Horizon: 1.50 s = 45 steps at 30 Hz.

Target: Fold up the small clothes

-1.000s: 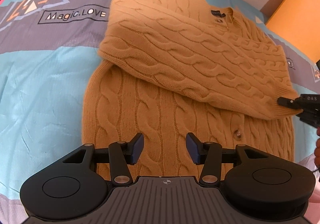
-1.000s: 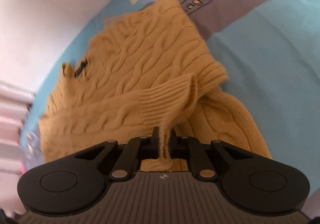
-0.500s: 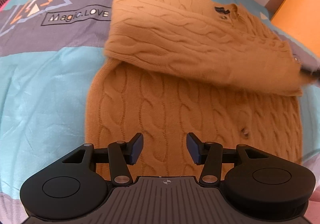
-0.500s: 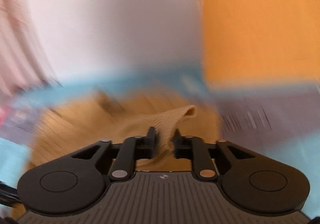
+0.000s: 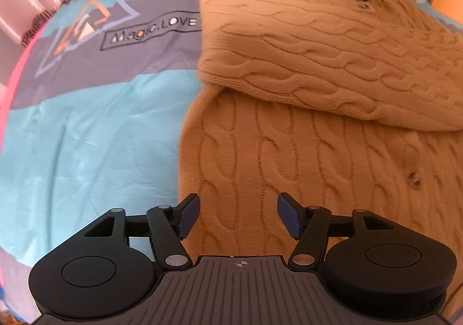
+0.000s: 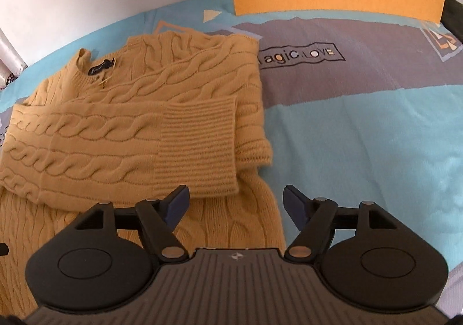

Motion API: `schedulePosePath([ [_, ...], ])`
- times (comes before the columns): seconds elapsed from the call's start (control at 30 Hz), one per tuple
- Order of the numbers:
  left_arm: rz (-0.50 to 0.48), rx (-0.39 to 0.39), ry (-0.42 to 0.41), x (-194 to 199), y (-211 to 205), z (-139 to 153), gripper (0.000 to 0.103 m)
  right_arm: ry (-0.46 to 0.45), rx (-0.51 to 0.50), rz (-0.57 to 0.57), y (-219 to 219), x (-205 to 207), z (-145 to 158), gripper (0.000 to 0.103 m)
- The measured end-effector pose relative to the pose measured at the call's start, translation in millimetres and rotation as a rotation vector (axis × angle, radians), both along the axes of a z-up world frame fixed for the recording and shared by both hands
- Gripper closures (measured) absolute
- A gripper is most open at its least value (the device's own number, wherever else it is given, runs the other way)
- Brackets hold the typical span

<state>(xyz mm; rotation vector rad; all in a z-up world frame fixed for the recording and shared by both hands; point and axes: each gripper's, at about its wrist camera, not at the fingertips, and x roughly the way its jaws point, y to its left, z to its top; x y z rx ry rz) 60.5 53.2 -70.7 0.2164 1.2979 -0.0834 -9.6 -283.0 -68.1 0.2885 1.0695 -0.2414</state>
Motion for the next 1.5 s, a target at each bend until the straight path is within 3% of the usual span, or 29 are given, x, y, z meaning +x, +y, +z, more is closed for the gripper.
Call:
schedulePosePath([
  [0.13,-0.005,0.064,-0.009,-2.8,-0.5,-0.5,0.000,0.011,0.003,0.003,4.8,-7.5,1.1,0.024],
  [0.3,0.011,0.088,0.002,-5.9,4.9,-2.2,0.000,0.026,0.007,0.001,7.9,-16.0,0.2,0.024],
  [1.2,0.039,0.144,0.070,-28.1,24.7,-15.0,0.000,0.063,0.076,-0.030,3.0,-53.3,-0.9,0.024],
  [1.5,0.054,0.122,0.077,-28.7,30.2,-14.2,0.000,0.071,0.108,-0.056,-0.5,-57.6,-3.2,0.024],
])
